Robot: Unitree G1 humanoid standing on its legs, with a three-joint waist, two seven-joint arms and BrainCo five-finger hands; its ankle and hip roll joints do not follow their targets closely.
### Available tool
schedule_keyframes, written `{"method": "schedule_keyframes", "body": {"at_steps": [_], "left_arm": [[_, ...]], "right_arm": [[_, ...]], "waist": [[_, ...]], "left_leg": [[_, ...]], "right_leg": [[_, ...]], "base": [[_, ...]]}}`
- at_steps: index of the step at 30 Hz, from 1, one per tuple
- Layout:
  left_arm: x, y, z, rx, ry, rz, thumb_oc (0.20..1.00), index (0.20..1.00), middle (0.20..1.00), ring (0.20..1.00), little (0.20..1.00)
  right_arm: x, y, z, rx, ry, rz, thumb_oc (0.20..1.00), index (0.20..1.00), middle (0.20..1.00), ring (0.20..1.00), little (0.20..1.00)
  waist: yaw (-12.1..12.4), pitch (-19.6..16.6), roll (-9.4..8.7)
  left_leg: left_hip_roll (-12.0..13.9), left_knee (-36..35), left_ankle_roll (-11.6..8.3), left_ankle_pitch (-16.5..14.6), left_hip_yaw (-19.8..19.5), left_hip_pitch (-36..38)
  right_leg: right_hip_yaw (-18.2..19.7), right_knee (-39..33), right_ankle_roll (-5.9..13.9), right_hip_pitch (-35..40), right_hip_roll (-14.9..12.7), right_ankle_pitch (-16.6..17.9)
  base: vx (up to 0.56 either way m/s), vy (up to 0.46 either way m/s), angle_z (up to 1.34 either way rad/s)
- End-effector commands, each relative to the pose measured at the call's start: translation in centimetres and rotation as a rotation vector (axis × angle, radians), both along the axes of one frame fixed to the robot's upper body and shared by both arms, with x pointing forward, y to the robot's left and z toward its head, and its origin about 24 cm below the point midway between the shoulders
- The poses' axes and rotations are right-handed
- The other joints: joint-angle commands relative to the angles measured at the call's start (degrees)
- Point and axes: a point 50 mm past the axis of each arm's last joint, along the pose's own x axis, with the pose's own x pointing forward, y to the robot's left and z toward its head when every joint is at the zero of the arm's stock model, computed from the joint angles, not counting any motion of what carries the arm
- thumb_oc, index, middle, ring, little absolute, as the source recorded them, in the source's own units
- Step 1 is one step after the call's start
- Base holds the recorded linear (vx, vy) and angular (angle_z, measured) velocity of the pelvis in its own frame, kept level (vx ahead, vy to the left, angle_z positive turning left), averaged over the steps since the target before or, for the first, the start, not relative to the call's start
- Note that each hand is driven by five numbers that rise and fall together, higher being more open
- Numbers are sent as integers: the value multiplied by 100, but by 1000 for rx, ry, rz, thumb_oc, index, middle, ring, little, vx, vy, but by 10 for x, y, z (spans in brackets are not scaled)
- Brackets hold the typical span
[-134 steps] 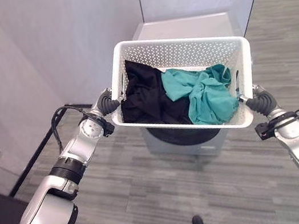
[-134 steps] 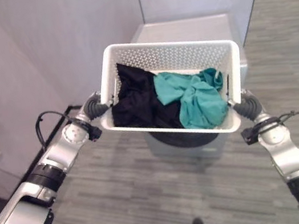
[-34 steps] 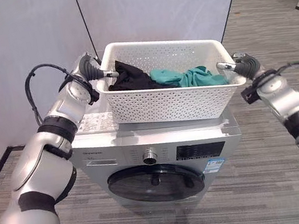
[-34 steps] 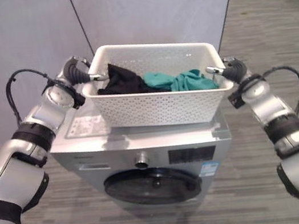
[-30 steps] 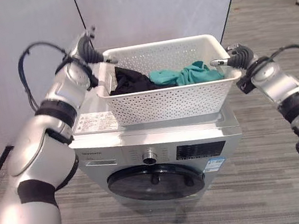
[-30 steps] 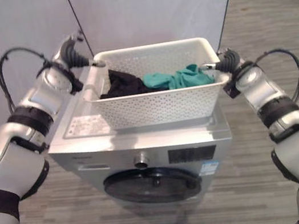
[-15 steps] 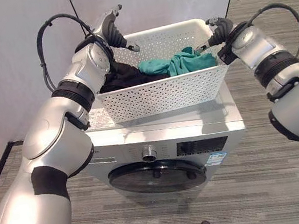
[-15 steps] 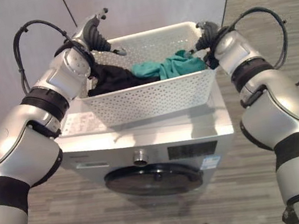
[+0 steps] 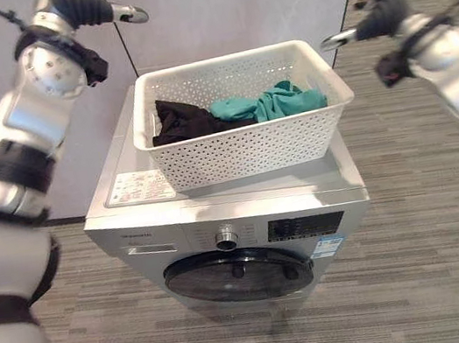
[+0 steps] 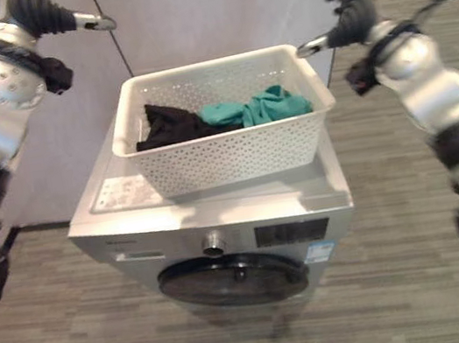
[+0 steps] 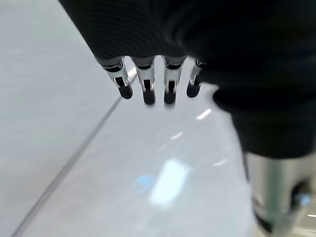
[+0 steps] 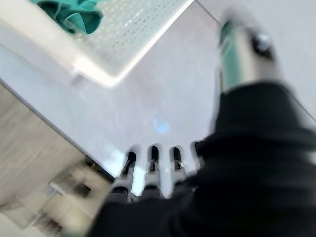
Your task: Grab the laundry basket,head to the washer,open it,put in the laundry and shut it.
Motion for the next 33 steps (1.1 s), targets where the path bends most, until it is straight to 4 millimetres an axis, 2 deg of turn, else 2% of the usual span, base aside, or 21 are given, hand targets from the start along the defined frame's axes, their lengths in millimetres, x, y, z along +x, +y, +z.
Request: {"method": "schedule_keyframes", "body": {"at_steps": [1, 3, 5, 6, 7, 8, 9, 10, 11, 13, 14, 17, 18, 19, 20, 23, 25, 26, 29, 33], "left_arm": [[-17, 31, -30, -11, 0, 13, 1000, 1000, 1000, 1000, 1000], [-32, 41, -68, -28, 61, -10, 1000, 1000, 1000, 1000, 1000], [-51, 50, -102, -23, 118, -8, 1000, 1000, 1000, 1000, 1000], [-53, 51, -105, -26, 125, -6, 1000, 1000, 1000, 1000, 1000], [-66, 59, -124, -47, 168, 3, 1000, 1000, 1000, 1000, 1000], [-87, 73, -159, -141, 262, 19, 1000, 1000, 1000, 1000, 1000], [-100, 79, -175, -195, 314, 25, 1000, 1000, 1000, 1000, 1000], [-127, 93, -205, -320, 398, 54, 1000, 1000, 1000, 1000, 1000], [-160, 108, -225, -441, 475, 94, 1000, 1000, 1000, 1000, 1000], [-162, 109, -225, -441, 478, 96, 1000, 1000, 1000, 1000, 1000], [-191, 119, -239, -485, 559, 142, 1000, 1000, 1000, 1000, 1000], [-219, 129, -275, -630, 697, 225, 1000, 1000, 1000, 1000, 1000], [-224, 129, -291, -661, 753, 244, 1000, 1000, 1000, 1000, 1000], [-229, 131, -329, -755, 851, 304, 1000, 1000, 1000, 1000, 1000], [-227, 131, -329, -755, 848, 302, 1000, 1000, 1000, 1000, 1000], [-234, 124, -391, -907, 981, 422, 1000, 1000, 1000, 1000, 1000], [-244, 112, -434, -1025, 1074, 510, 1000, 1000, 1000, 1000, 1000], [-243, 112, -434, -1025, 1072, 509, 1000, 1000, 1000, 1000, 1000], [-244, 95, -460, -1100, 1116, 561, 1000, 1000, 1000, 1000, 1000], [-252, 80, -485, -1158, 1205, 636, 1000, 1000, 1000, 1000, 1000]], "right_arm": [[-58, -86, -31, 12, -47, -324, 1000, 1000, 1000, 1000, 1000], [-87, -103, -65, 61, 9, -376, 1000, 1000, 1000, 1000, 1000], [-110, -111, -101, 103, 91, -415, 1000, 1000, 1000, 1000, 1000], [-111, -110, -102, 98, 97, -413, 1000, 1000, 1000, 1000, 1000], [-125, -114, -119, 139, 121, -442, 1000, 1000, 1000, 1000, 1000], [-141, -115, -155, 204, 216, -472, 1000, 1000, 1000, 1000, 1000], [-150, -113, -172, 220, 279, -476, 1000, 1000, 1000, 1000, 1000], [-172, -112, -198, 286, 361, -502, 1000, 1000, 1000, 1000, 1000], [-203, -114, -223, 336, 461, -564, 1000, 1000, 1000, 1000, 1000], [-203, -113, -223, 335, 465, -562, 1000, 1000, 1000, 1000, 1000], [-235, -116, -239, 351, 554, -635, 1000, 1000, 1000, 1000, 1000], [-264, -104, -274, 438, 713, -657, 1000, 1000, 1000, 1000, 1000], [-270, -95, -294, 499, 776, -645, 1000, 1000, 1000, 1000, 1000], [-272, -77, -333, 637, 866, -617, 1000, 1000, 1000, 1000, 1000], [-271, -77, -333, 638, 862, -616, 1000, 1000, 1000, 1000, 1000], [-267, -36, -390, 874, 990, -538, 1000, 1000, 1000, 1000, 1000], [-265, -10, -414, 949, 1045, -506, 1000, 1000, 1000, 1000, 1000], [-264, -10, -414, 949, 1043, -506, 1000, 1000, 1000, 1000, 1000], [-256, 7, -424, 931, 1053, -487, 1000, 1000, 1000, 1000, 1000], [-275, 18, -442, 978, 1140, -536, 1000, 1000, 1000, 1000, 1000]], "waist": [[179, -125, 129], [262, -137, 69], [325, -118, 13], [315, -163, 32], [356, -122, -12], [403, -131, -44], [408, -138, -68], [422, -124, -104], [449, -124, -144], [428, -168, -153], [468, -139, -184], [501, -127, -209], [514, -132, -221], [523, -109, -235], [522, -103, -238], [531, -12, -226], [496, 17, -184], [495, 25, -182], [423, 54, -129], [359, 47, -106]], "left_leg": [[207, 26, -120, -223, 190, 10], [210, 27, -110, -245, 113, 12], [205, 54, -88, -186, 78, -48], [217, 33, -101, -272, 67, 10], [213, 60, -85, -196, 57, -49], [225, 56, -86, -206, 42, -51], [234, 52, -86, -214, 26, -59], [255, 49, -100, -258, 9, -37], [271, 38, -114, -236, -9, -75], [274, 25, -119, -257, -23, -75], [289, 21, -133, -237, -50, -120], [326, 23, -152, -215, -97, -173], [333, 22, -151, -189, -110, -185], [336, 20, -160, -117, -118, -229], [329, 17, -156, -90, -122, -250], [337, 17, -183, 3, -124, -300], [341, 17, -201, 39, -108, -317], [342, 17, -202, 39, -109, -317], [345, 17, -212, 51, -106, -311], [339, 17, -226, 68, -108, -290]], "right_leg": [[-168, 598, 482, 385, -362, -765], [-190, 569, 445, 432, -341, -807], [-214, 542, 384, 424, -331, -776], [-206, 536, 397, 474, -320, -856], [-220, 522, 365, 441, -316, -786], [-237, 475, 338, 457, -298, -797], [-246, 436, 321, 471, -287, -799], [-286, 370, 304, 524, -259, -823], [-335, 303, 288, 529, -248, -789], [-334, 285, 294, 535, -243, -806], [-371, 243, 281, 538, -226, -778], [-431, 240, 273, 527, -208, -788], [-448, 244, 269, 523, -201, -789], [-445, 256, 261, 490, -191, -781], [-449, 251, 261, 473, -198, -760], [-443, 261, 261, 430, -184, -762], [-423, 283, 262, 388, -181, -782], [-424, 285, 261, 387, -181, -783], [-390, 310, 260, 372, -183, -807], [-387, 332, 237, 375, -172, -819]], "base": [[-9, -81, 56], [-57, -74, 28], [-55, -61, -11], [-26, -59, -5], [-34, -77, -3], [-105, -102, 3], [-45, -138, 5], [-59, -147, 9], [-26, -116, 9], [-13, -54, 24], [-42, -71, 30], [-70, -65, 12], [-99, -57, 25], [-98, -31, 19], [-112, -18, 15], [-101, -11, -2], [-84, 11, -3], [-59, 19, -3], [-41, 31, 0], [-11, 9, 0]]}}
